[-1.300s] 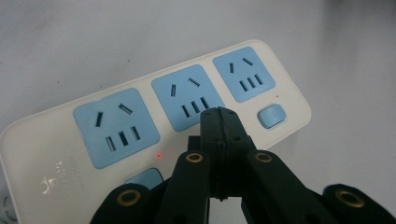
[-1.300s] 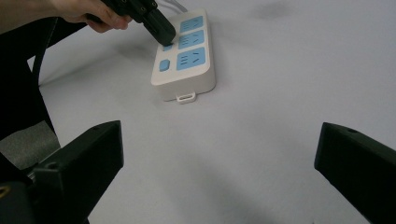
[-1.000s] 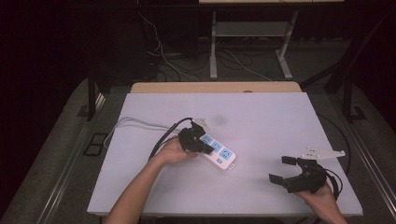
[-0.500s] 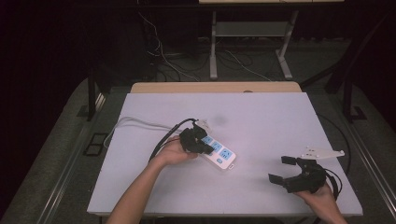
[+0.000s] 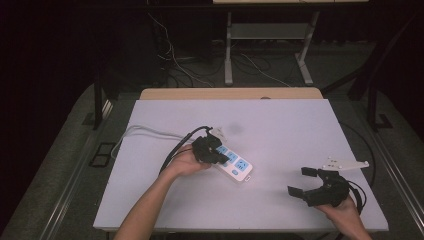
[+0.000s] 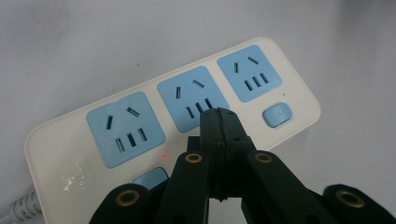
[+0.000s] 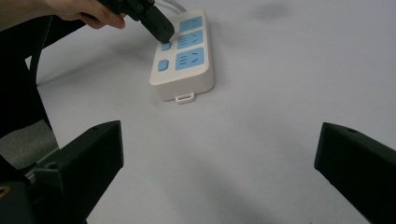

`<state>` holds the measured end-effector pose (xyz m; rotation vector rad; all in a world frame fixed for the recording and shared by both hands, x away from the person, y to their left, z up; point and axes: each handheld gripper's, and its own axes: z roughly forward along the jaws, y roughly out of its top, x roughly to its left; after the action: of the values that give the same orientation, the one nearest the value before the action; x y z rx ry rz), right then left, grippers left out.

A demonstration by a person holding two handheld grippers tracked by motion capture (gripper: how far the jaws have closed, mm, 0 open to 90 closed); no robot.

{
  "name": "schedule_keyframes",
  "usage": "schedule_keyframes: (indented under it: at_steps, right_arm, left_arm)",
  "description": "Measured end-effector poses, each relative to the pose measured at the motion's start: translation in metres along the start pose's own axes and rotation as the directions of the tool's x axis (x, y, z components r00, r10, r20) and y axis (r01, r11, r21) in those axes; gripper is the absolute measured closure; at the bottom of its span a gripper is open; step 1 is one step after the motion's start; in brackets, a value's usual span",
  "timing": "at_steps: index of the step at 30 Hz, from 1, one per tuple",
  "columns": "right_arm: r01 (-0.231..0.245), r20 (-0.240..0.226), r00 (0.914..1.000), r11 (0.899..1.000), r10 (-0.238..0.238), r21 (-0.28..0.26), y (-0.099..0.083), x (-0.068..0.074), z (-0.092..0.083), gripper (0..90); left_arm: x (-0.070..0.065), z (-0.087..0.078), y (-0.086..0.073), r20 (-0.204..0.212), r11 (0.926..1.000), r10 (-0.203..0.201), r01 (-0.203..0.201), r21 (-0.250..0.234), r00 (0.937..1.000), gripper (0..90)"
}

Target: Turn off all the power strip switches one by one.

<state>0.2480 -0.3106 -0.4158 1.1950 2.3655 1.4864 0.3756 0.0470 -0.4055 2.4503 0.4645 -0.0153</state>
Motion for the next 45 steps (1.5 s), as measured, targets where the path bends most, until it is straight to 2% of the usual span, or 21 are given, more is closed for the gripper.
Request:
schedule_keyframes:
  at_steps: [2, 8, 18, 23, 31, 45]
  right_arm:
    - [-0.001, 0.000, 1.0000, 1.000, 0.001, -0.002, 0.000, 0.000, 0.000, 1.0]
    - [-0.003, 0.000, 1.0000, 1.000, 0.003, -0.002, 0.000, 0.000, 0.000, 1.0]
    - [-0.004, 0.000, 1.0000, 1.000, 0.004, -0.002, 0.000, -0.001, 0.000, 1.1]
    - [-0.002, 0.001, 1.0000, 1.000, 0.002, 0.001, 0.000, -0.001, 0.001, 1.0]
    - [-0.004, 0.002, 1.0000, 1.000, 0.004, 0.002, 0.000, -0.001, 0.000, 1.1]
    - [-0.002, 0.003, 1.0000, 1.000, 0.002, 0.002, -0.001, -0.002, 0.000, 1.0]
  left_arm:
    - [0.000, -0.001, -0.001, 0.003, 1.0000, -0.001, 0.001, 0.001, 1.0000, 89.1]
    - [0.001, -0.011, 0.000, 0.010, 0.9986, -0.019, 0.020, -0.049, 0.9998, 89.1]
    - [0.008, -0.036, -0.001, -0.027, 0.9949, -0.041, 0.038, -0.094, 0.9988, 89.1]
    - [0.012, -0.041, -0.004, -0.043, 0.9927, -0.059, 0.054, -0.108, 0.9973, 89.1]
    - [0.018, -0.037, -0.007, -0.062, 0.9932, -0.072, 0.065, -0.097, 0.9955, 89.0]
    - [0.023, -0.021, -0.014, -0.063, 0.9960, -0.073, 0.070, -0.055, 0.9953, 89.0]
